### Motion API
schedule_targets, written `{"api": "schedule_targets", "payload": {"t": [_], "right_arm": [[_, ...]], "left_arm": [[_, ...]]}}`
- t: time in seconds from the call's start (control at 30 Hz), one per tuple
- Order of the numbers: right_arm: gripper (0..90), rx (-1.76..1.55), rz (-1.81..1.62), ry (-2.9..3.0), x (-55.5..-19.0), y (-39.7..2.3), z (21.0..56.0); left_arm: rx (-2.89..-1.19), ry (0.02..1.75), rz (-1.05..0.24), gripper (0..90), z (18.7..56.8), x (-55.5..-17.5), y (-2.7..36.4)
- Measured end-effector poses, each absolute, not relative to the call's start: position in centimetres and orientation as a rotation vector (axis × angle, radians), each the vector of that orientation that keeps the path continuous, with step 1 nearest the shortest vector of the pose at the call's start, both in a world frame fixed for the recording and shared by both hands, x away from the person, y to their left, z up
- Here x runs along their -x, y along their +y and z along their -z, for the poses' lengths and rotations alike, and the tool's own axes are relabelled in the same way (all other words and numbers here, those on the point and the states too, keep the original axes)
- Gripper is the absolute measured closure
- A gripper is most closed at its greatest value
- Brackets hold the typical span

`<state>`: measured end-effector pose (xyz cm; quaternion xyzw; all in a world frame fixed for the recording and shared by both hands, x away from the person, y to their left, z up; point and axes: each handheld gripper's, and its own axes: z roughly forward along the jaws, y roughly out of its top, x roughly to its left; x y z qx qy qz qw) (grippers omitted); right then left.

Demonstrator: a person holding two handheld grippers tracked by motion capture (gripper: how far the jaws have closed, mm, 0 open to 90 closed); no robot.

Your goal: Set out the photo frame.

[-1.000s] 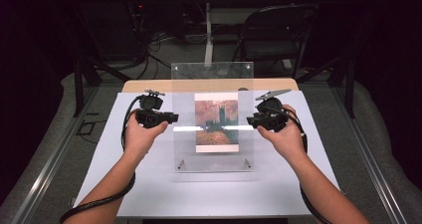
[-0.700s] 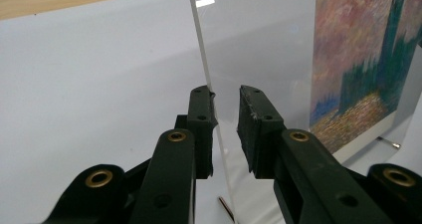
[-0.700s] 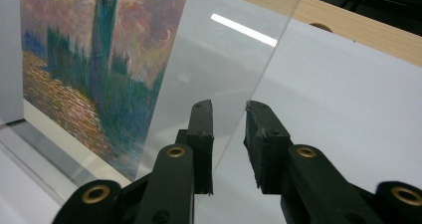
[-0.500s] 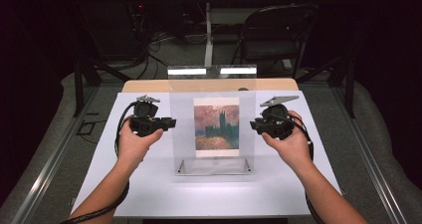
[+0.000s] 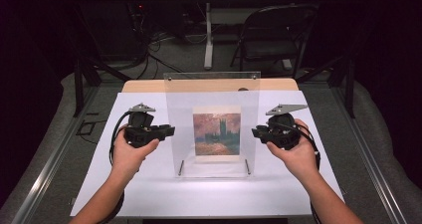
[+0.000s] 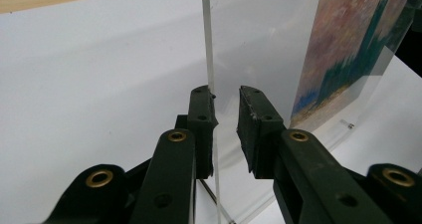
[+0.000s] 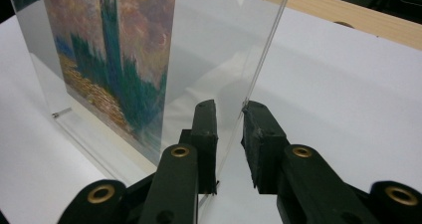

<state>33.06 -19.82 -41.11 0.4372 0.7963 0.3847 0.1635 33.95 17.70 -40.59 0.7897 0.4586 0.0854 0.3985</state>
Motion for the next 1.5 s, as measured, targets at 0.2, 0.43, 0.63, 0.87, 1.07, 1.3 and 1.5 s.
{"api": "schedule_targets", "payload": {"t": [0.2,0.43,0.63,0.87,1.07,1.3,1.5], "right_arm": [[76.1,-1.227,-1.123,2.273,-32.2,-20.1,41.2],[74.8,-1.192,-1.11,2.273,-30.8,-19.9,41.3],[73.1,-1.184,-1.11,2.274,-30.2,-19.9,41.3],[70.4,-1.189,-1.144,2.285,-29.9,-20.0,41.4],[68.5,-1.174,-1.167,2.293,-29.5,-20.1,41.8],[61.9,-1.176,-1.193,2.294,-29.1,-20.3,42.2],[54.3,-1.18,-1.193,2.296,-28.4,-20.7,43.5]], "left_arm": [[-1.997,1.135,-0.214,75.0,40.8,-33.0,17.8],[-1.993,1.122,-0.186,73.7,41.1,-32.0,18.1],[-2.01,1.113,-0.172,72.1,41.2,-31.5,18.0],[-2.006,1.102,-0.145,69.4,41.4,-31.1,18.1],[-2.022,1.094,-0.167,66.0,41.8,-30.6,18.0],[-2.002,1.105,-0.148,58.9,42.6,-30.3,18.6],[-1.997,1.12,-0.175,50.0,43.9,-29.5,19.3]]}}
